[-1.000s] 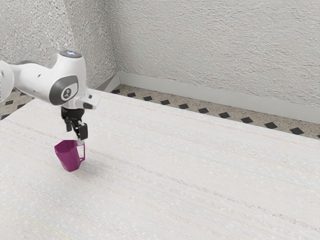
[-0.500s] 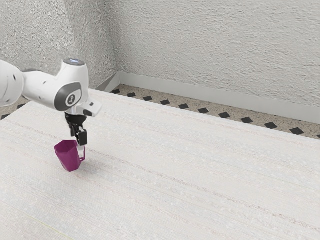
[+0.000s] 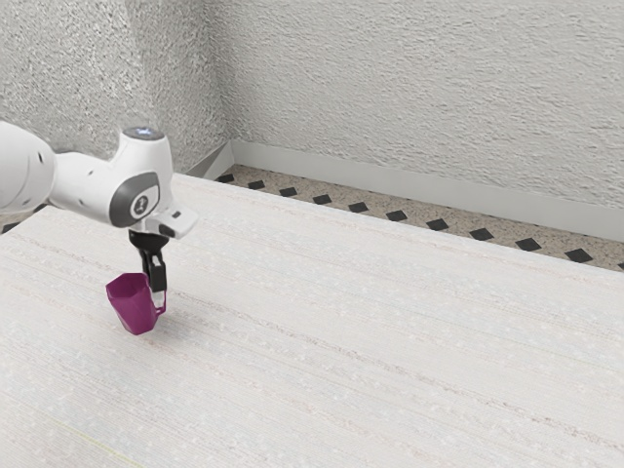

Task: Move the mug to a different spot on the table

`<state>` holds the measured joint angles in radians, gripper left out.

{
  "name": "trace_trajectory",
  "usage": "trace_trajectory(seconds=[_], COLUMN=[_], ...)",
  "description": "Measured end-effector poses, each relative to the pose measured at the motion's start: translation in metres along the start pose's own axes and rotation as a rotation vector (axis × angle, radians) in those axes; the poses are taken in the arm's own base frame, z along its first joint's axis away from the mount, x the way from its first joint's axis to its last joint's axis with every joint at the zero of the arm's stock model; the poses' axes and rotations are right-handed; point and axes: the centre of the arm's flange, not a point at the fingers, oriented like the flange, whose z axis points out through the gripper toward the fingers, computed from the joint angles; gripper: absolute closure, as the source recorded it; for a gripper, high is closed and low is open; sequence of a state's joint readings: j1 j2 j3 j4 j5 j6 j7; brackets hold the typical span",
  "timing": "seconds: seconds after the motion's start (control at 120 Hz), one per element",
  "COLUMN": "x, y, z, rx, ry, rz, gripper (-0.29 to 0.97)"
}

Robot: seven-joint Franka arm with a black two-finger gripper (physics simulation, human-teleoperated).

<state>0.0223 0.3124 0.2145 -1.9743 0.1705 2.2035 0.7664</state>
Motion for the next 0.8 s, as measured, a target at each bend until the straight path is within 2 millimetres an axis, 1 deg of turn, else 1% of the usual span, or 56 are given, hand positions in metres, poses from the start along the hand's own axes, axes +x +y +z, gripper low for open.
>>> trace_trajectory(seconds=[0.183, 0.308, 0.8], x=[0.002, -0.001, 0.000], y=[-0.001, -0.005, -0.007], z=[0.005, 0.011, 0.026], rx=[-0.001, -0.005, -0.007], ry=[0.013, 0.013, 0.015], rz=[0.023, 0.029, 0.064], gripper=[0.03, 0.03, 0.03])
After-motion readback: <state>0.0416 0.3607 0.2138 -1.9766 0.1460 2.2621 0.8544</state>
